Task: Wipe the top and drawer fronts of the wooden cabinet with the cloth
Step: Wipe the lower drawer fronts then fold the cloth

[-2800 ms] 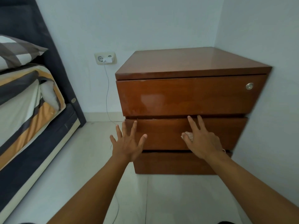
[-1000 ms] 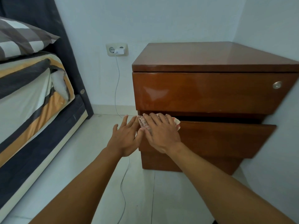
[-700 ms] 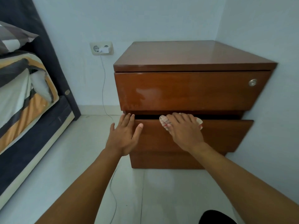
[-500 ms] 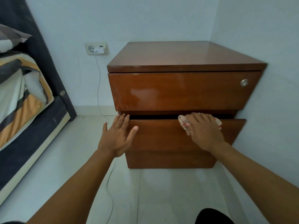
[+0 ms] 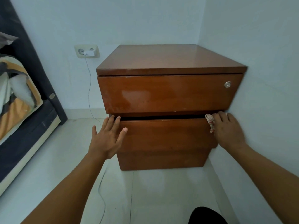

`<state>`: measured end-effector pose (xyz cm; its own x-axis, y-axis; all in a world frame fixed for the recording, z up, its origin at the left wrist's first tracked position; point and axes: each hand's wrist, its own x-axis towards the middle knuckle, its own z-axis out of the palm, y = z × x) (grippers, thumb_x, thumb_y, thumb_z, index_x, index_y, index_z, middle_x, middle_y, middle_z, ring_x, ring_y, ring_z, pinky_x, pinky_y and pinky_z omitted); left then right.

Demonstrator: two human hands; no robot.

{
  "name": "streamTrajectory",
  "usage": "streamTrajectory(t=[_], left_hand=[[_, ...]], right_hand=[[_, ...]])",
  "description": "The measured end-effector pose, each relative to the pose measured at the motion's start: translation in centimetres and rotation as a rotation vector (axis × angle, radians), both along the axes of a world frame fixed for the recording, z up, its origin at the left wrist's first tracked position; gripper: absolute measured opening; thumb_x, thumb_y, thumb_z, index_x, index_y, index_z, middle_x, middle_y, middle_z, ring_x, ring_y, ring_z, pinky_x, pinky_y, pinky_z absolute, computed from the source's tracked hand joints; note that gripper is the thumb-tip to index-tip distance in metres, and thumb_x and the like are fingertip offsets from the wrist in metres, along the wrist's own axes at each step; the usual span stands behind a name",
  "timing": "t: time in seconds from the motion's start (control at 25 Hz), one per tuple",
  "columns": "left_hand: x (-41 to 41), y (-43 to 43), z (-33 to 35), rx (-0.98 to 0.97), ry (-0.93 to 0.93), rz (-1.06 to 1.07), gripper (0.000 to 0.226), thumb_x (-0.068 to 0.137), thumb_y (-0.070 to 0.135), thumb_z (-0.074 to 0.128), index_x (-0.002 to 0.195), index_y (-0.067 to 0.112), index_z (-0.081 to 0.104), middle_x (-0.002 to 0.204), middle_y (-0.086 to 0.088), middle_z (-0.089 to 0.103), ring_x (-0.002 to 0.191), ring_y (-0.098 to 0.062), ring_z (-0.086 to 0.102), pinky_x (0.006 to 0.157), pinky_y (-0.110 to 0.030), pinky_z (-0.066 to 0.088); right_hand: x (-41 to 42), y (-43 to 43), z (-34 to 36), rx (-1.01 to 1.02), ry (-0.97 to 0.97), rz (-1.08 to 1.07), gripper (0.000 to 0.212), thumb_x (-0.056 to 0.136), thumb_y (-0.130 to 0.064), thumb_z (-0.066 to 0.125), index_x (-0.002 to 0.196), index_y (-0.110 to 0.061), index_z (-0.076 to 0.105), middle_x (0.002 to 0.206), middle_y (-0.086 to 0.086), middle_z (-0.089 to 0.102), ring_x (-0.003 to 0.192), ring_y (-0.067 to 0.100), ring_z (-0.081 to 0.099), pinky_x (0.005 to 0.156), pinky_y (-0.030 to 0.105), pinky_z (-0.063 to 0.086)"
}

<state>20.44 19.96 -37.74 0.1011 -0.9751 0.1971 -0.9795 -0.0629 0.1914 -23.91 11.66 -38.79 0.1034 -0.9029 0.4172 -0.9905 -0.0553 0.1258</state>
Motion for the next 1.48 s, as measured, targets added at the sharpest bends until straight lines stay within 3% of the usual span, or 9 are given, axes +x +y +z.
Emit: streamTrajectory(t=[0.12, 0.24, 0.32, 0.48, 0.64, 0.76, 1.2, 1.36, 1.48], left_hand=[[0.2, 0.1, 0.0, -0.02, 0.019, -0.01, 0.094, 0.082, 0.079, -0.01, 0.163, 0.032, 0.006, 0.172, 0.003, 0.005, 0.158, -0.02, 0.001, 0.125, -0.06, 0.003], [0.1, 0.1, -0.7, -0.075, 0.065, -0.015, 0.089, 0.088, 0.077, -0.005, 0.163, 0.031, 0.009, 0.172, 0.003, 0.007, 0.158, -0.02, 0.002, 0.125, -0.059, 0.007], [-0.1, 0.1, -1.4, -0.122, 0.09, -0.027, 0.085, 0.091, 0.075, -0.002, 0.163, 0.032, 0.01, 0.172, 0.003, 0.007, 0.158, -0.02, 0.001, 0.125, -0.058, 0.007], [0.3, -0.2, -2.8, -0.206, 0.097, -0.054, 0.075, 0.097, 0.069, 0.005, 0.163, 0.033, 0.012, 0.171, 0.004, 0.007, 0.158, -0.018, -0.001, 0.125, -0.059, 0.006], [0.9, -0.7, -4.1, -0.279, 0.067, -0.067, 0.071, 0.1, 0.066, 0.01, 0.162, 0.031, 0.016, 0.171, 0.003, 0.011, 0.158, -0.021, 0.004, 0.125, -0.06, 0.008], [0.8, -0.9, -4.4, -0.317, 0.057, -0.067, 0.069, 0.102, 0.063, 0.014, 0.161, 0.03, 0.019, 0.17, 0.002, 0.016, 0.158, -0.022, 0.008, 0.124, -0.059, 0.011], [0.4, -0.9, -4.4, -0.33, 0.048, -0.051, 0.068, 0.102, 0.061, 0.018, 0.161, 0.027, 0.022, 0.17, 0.0, 0.019, 0.158, -0.023, 0.009, 0.123, -0.06, 0.014], [0.5, -1.0, -4.4, -0.323, 0.029, -0.054, 0.067, 0.102, 0.06, 0.021, 0.161, 0.028, 0.019, 0.17, 0.001, 0.017, 0.158, -0.023, 0.008, 0.124, -0.06, 0.013], [1.0, -1.2, -4.8, -0.341, 0.011, -0.073, 0.068, 0.102, 0.061, 0.021, 0.162, 0.028, 0.018, 0.17, 0.0, 0.017, 0.158, -0.024, 0.009, 0.123, -0.061, 0.014]], right_hand=[[-0.3, -0.5, -0.3, -0.053, -0.174, 0.002, 0.04, 0.094, -0.022, 0.033, 0.119, -0.008, 0.06, 0.122, 0.017, 0.063, 0.106, 0.042, 0.058, 0.098, 0.052, 0.047], [1.6, 0.4, 0.8, -0.24, -0.677, -0.049, 0.033, 0.102, -0.027, 0.042, 0.118, -0.016, 0.068, 0.112, 0.01, 0.071, 0.099, 0.033, 0.067, 0.09, 0.052, 0.057], [6.0, 2.9, 1.9, -0.426, -0.85, 0.087, 0.036, 0.103, -0.022, 0.043, 0.127, -0.016, 0.068, 0.122, 0.008, 0.07, 0.11, 0.031, 0.066, 0.099, 0.048, 0.055], [19.3, 4.4, 1.6, -0.384, -0.618, 0.432, 0.048, 0.101, 0.001, 0.051, 0.145, -0.016, 0.058, 0.148, 0.011, 0.057, 0.137, 0.033, 0.05, 0.118, 0.043, 0.038], [24.9, 3.5, -2.4, -0.206, -0.29, 0.455, 0.049, 0.104, -0.032, 0.045, 0.152, -0.026, 0.048, 0.158, 0.003, 0.047, 0.149, 0.031, 0.035, 0.125, 0.052, 0.022], [22.2, 2.9, -2.7, -0.271, -0.305, 0.397, 0.047, 0.107, -0.042, 0.038, 0.149, -0.026, 0.051, 0.153, 0.001, 0.051, 0.146, 0.03, 0.039, 0.124, 0.052, 0.022], [3.7, 0.1, -4.8, -0.51, -0.379, 0.128, 0.041, 0.104, -0.005, 0.052, 0.142, -0.016, 0.06, 0.152, 0.016, 0.051, 0.133, 0.049, 0.045, 0.122, 0.047, 0.028], [3.0, 0.4, -3.8, -0.563, -0.63, 0.027, 0.049, 0.091, 0.003, 0.049, 0.135, -0.011, 0.066, 0.146, 0.017, 0.057, 0.128, 0.047, 0.053, 0.113, 0.047, 0.039], [8.7, 2.8, -3.9, -0.618, -0.653, 0.204, 0.048, 0.092, 0.007, 0.054, 0.135, -0.009, 0.067, 0.144, 0.018, 0.059, 0.131, 0.04, 0.055, 0.112, 0.047, 0.04]])
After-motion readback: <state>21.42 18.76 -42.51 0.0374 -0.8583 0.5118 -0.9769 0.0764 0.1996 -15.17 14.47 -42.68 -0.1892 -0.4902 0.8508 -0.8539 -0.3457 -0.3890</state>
